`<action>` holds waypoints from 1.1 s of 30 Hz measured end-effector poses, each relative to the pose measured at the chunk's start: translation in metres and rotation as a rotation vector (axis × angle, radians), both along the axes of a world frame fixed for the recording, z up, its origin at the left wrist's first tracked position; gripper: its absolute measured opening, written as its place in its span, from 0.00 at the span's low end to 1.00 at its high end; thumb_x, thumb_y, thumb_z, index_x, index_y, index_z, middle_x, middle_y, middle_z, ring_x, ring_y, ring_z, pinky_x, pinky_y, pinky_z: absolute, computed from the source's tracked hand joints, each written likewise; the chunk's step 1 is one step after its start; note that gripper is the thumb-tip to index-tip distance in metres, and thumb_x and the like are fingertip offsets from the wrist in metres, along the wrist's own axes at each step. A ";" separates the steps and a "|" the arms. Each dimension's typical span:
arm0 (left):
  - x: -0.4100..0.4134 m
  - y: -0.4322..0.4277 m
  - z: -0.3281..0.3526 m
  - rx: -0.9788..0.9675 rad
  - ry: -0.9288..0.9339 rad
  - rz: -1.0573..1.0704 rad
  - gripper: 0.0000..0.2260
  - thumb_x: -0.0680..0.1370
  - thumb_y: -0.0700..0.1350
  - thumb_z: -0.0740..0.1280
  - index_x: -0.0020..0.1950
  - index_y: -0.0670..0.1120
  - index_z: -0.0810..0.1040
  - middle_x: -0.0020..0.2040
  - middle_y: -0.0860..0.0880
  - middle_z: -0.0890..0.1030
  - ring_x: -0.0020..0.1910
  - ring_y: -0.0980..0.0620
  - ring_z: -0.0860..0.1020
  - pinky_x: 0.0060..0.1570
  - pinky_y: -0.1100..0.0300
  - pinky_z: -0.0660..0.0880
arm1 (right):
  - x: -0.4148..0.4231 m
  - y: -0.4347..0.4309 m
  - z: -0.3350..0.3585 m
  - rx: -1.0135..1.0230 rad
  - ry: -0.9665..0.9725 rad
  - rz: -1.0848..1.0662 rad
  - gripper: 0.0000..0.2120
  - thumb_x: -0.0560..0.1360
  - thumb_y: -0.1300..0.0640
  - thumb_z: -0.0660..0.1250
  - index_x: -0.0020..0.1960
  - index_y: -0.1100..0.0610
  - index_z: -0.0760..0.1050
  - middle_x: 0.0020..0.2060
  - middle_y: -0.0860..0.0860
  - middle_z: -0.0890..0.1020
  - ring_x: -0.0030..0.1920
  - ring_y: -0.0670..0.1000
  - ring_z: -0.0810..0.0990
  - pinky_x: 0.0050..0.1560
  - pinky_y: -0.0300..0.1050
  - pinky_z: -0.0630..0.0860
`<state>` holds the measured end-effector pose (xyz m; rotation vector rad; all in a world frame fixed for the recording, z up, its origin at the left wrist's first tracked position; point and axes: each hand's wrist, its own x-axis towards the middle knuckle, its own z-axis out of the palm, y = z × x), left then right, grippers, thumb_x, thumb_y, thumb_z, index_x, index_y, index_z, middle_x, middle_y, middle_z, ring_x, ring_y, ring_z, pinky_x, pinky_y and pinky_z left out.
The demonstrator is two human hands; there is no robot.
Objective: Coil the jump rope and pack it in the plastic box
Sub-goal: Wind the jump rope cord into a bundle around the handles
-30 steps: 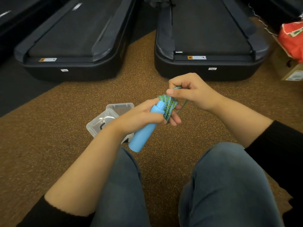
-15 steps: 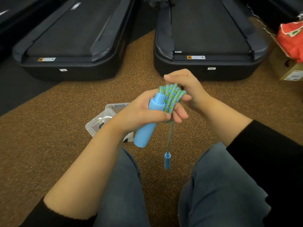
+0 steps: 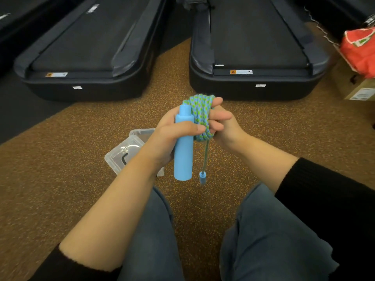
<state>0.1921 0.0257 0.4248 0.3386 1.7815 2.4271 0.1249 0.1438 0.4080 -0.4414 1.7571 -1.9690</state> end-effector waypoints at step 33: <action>-0.012 -0.018 -0.014 -0.290 -0.025 0.231 0.27 0.67 0.30 0.61 0.65 0.44 0.67 0.63 0.46 0.77 0.62 0.51 0.77 0.58 0.60 0.74 | 0.024 0.028 -0.022 0.406 0.469 0.236 0.16 0.79 0.51 0.54 0.38 0.60 0.65 0.30 0.46 0.67 0.31 0.44 0.65 0.36 0.43 0.64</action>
